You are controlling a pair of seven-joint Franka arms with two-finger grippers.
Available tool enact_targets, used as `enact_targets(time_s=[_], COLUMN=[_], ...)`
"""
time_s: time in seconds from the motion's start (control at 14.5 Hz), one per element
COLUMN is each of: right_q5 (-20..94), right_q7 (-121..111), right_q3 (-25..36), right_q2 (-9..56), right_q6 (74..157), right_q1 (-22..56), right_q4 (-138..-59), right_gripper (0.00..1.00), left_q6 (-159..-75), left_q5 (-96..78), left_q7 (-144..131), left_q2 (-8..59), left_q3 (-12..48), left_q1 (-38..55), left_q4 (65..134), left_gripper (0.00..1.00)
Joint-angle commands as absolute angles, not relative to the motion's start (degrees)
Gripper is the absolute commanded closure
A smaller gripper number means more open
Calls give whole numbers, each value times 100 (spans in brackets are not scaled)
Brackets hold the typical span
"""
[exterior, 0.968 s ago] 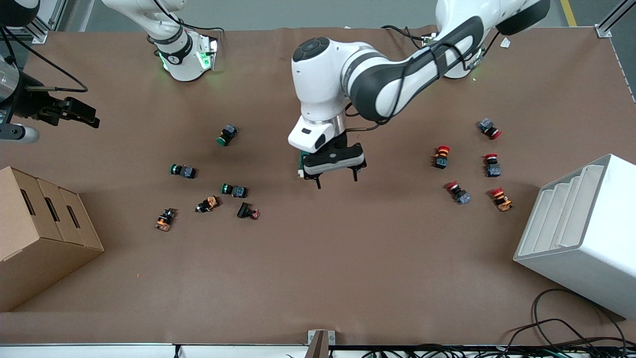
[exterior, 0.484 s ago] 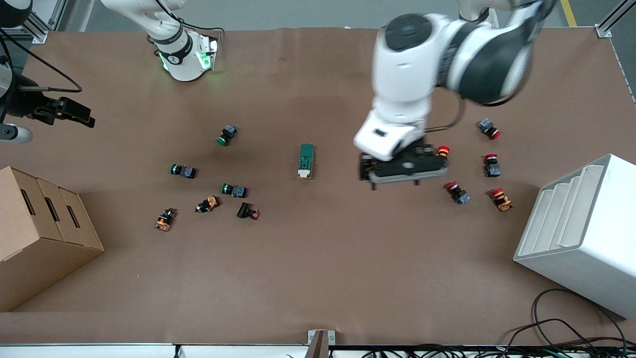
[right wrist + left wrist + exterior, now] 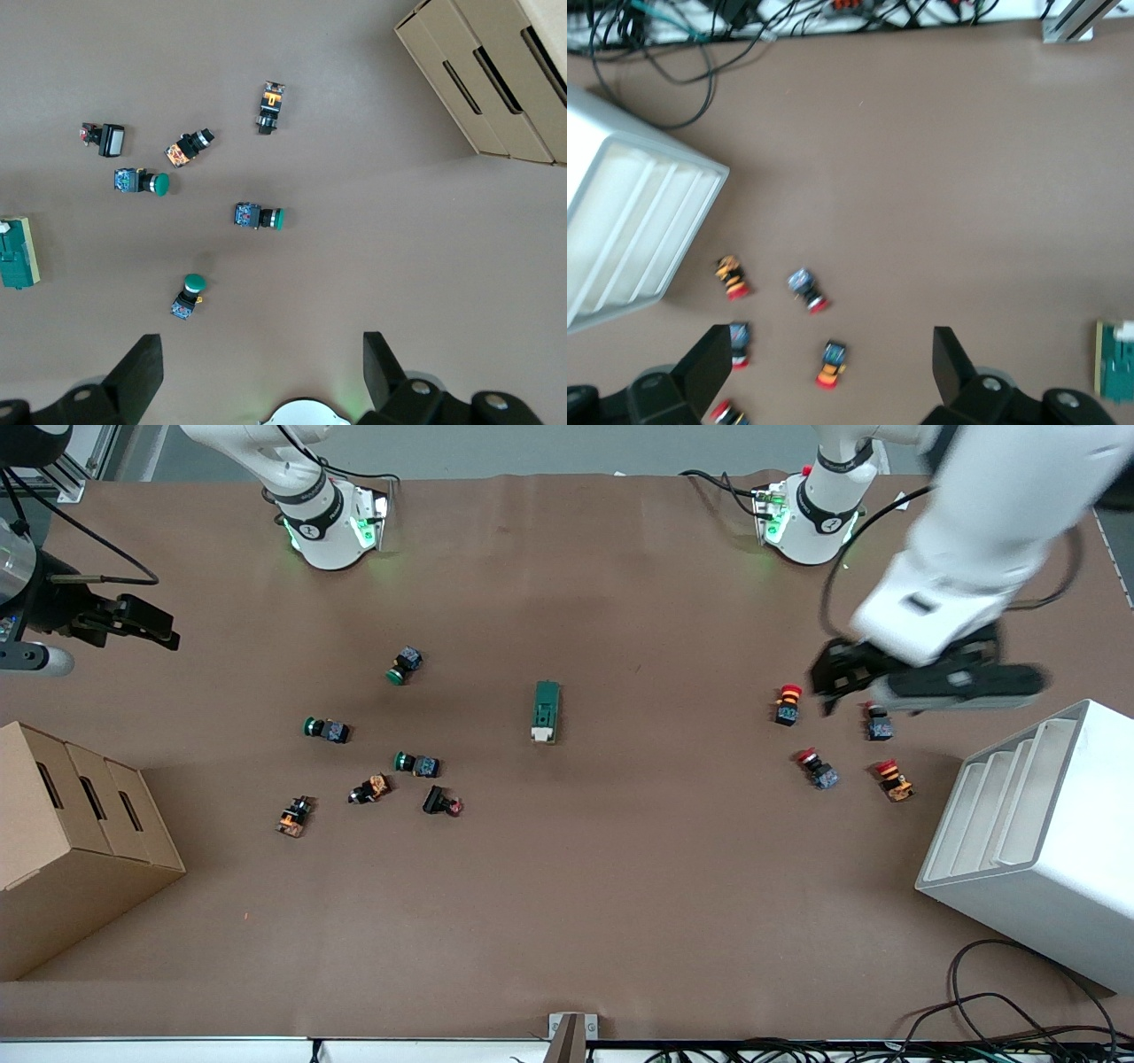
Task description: Close load switch with both arms
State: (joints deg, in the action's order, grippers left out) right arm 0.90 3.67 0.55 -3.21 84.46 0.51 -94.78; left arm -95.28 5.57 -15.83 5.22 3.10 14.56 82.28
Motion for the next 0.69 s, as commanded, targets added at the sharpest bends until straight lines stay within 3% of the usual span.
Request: enact_targets(time_s=[0.0, 0.62], right_q5=[18, 44], right_q7=[185, 211], right_q3=[-26, -35], right_q2=[-413, -132], right_q6=[8219, 8024], right_q1=[-79, -97], right_q4=[-9169, -8569], right_gripper=[0, 0], left_q6=[-9178, -8359], left_q5=[246, 37], left_q7=[-1248, -677], left_q2=[18, -457], left_q3=[97, 271], left_q1=[1310, 494], left_q4=[8596, 8797], left_gripper=[0, 0])
